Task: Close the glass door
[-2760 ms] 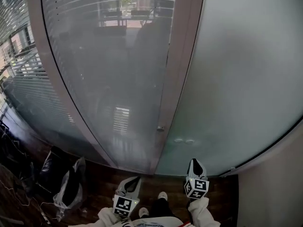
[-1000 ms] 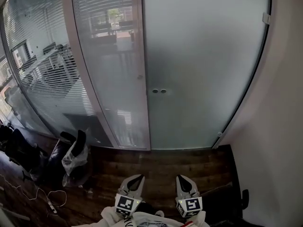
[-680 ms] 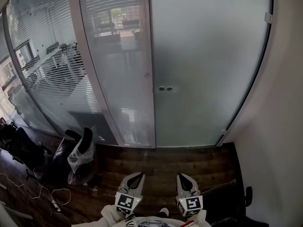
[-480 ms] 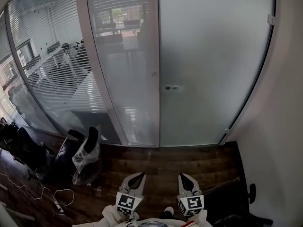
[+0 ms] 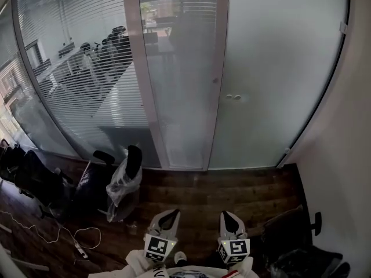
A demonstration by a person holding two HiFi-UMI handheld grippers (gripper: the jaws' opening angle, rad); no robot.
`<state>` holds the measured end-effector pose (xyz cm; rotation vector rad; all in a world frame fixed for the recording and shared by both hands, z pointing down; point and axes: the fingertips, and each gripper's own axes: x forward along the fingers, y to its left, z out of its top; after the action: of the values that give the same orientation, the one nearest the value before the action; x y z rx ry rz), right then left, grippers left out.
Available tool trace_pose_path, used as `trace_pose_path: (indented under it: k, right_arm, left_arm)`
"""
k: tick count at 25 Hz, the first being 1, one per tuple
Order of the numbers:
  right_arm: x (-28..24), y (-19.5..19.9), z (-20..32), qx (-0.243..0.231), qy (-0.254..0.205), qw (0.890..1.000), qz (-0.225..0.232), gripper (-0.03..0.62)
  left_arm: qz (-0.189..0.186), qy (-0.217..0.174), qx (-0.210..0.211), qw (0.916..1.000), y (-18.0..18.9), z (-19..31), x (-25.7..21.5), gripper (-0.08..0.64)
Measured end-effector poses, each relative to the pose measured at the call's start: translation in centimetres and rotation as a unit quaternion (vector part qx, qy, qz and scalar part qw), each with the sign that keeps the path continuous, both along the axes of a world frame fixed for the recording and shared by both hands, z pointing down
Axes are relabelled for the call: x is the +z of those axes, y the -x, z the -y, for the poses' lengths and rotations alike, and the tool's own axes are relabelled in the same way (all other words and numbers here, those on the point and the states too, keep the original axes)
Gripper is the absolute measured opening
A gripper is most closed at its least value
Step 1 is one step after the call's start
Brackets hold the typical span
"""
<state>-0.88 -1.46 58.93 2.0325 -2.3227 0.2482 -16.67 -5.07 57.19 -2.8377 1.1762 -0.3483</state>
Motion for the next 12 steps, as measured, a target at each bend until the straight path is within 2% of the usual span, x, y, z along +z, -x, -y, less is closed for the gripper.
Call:
trace_pose_path:
  k: [4,12]
  right_arm:
    - [0.2,1.6,-0.6,0.015,0.006,1.0,-0.003,0.006]
    - [-0.3,1.7,0.3,0.014,0.005,1.0,-0.013,0.006]
  left_arm:
    - [-0.009,0.013,-0.005,0.9999,2.7,0.0,1.4,0.003]
    - [-0.023,0.025,-0.005,0.9994,2.8,0.5,1.6,0.003]
